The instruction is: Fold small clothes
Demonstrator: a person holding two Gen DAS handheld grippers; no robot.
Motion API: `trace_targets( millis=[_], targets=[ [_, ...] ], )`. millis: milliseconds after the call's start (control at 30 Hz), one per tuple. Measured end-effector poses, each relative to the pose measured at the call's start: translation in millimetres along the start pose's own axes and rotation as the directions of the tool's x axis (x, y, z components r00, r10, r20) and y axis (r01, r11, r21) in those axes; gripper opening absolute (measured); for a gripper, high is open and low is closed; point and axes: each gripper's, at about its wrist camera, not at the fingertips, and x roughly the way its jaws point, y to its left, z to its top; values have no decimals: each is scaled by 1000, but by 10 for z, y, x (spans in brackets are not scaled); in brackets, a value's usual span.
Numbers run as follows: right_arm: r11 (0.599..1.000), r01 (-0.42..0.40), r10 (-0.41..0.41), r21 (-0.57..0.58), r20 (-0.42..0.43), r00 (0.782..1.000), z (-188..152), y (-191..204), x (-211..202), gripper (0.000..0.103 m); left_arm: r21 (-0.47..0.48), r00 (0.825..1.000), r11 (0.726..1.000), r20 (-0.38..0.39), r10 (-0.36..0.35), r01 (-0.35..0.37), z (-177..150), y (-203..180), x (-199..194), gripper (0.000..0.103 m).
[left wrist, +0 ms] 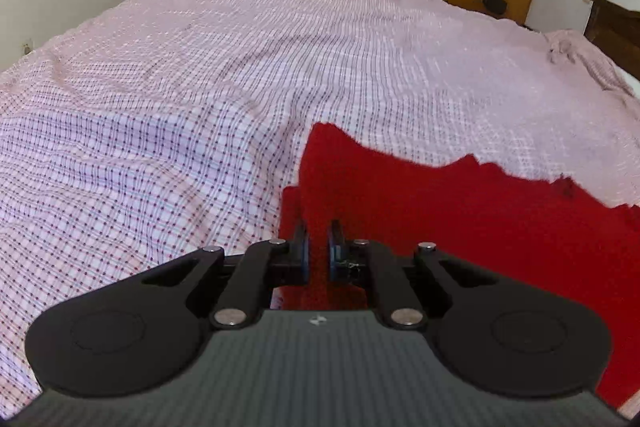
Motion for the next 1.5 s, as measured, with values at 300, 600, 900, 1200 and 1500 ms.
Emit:
trace_targets(
  millis=[300,600,900,1200,1500],
  targets=[
    [998,42,-44,57,30,999,64,-25,78,13,-51,999,999,42,-6,8,-22,97,-137,10],
    [997,58,-65,48,166,984,198,54,-79,12,-20,992,999,118,41,-38,-48,114,-254,10],
    [980,48,-45,191,-20,999,179,-190,93,30,26,995,996,58,86,-87,-49,99,-175,26],
    [943,13,-18,332,12,1000,146,-291,-621,58,16,997,997,7,82,-82,-36,239,-628,49],
    [880,-35,23,474,32,999,-192,-224,-1145,72,-8,999,999,-17,38,-38,-248,236,-1135,56]
  ],
)
